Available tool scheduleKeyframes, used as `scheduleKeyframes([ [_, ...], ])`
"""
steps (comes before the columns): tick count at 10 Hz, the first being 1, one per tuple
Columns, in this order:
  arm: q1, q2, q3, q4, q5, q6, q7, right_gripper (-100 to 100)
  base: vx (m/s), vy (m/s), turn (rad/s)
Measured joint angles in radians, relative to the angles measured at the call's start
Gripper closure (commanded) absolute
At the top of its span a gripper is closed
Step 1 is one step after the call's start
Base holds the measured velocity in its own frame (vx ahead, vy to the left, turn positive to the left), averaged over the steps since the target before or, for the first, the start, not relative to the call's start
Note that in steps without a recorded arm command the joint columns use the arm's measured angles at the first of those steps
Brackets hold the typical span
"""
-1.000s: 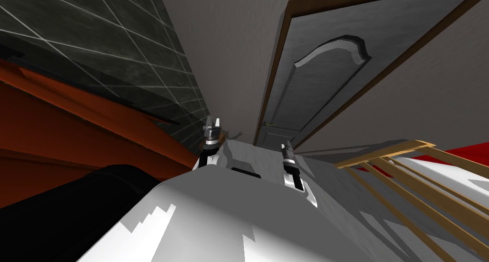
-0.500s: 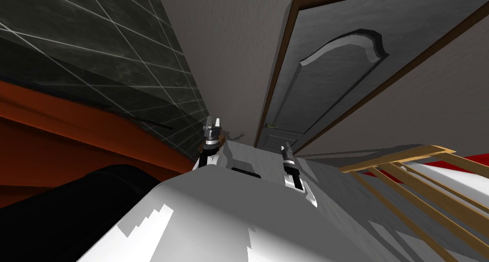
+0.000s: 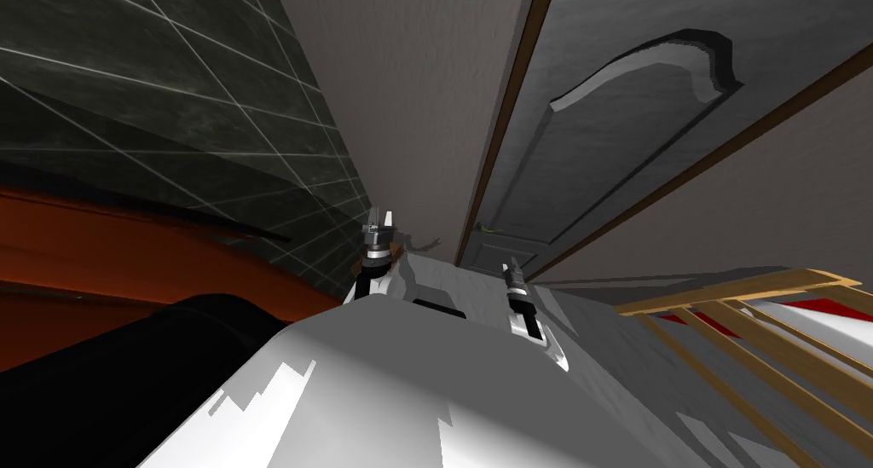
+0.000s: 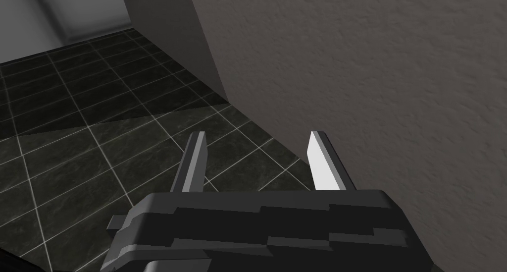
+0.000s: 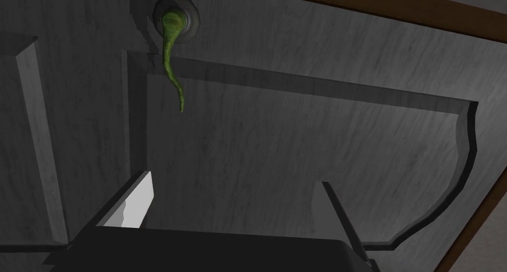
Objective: Pull the door open
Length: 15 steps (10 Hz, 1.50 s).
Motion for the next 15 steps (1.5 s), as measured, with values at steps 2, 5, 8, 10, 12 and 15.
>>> scheduleKeyframes([
  [2,-0.015,-0.01,-0.005,0.048,0.008,-0.013,-0.013,-100,0.127,0.024,0.011],
  [5,-0.036,-0.029,-0.013,0.124,0.021,-0.033,-0.041,-100,0.126,0.038,0.01],
  [8,-0.052,-0.036,-0.017,0.172,0.033,-0.04,-0.055,-100,0.085,0.023,0.007],
  [10,-0.068,-0.048,-0.022,0.219,0.04,-0.051,-0.07,-100,0.159,0.04,0.01],
  [12,-0.085,-0.054,-0.027,0.266,0.048,-0.062,-0.082,-100,0.167,0.032,0.009],
  [15,-0.099,-0.068,-0.033,0.32,0.059,-0.075,-0.103,-100,0.159,0.023,0.008],
])
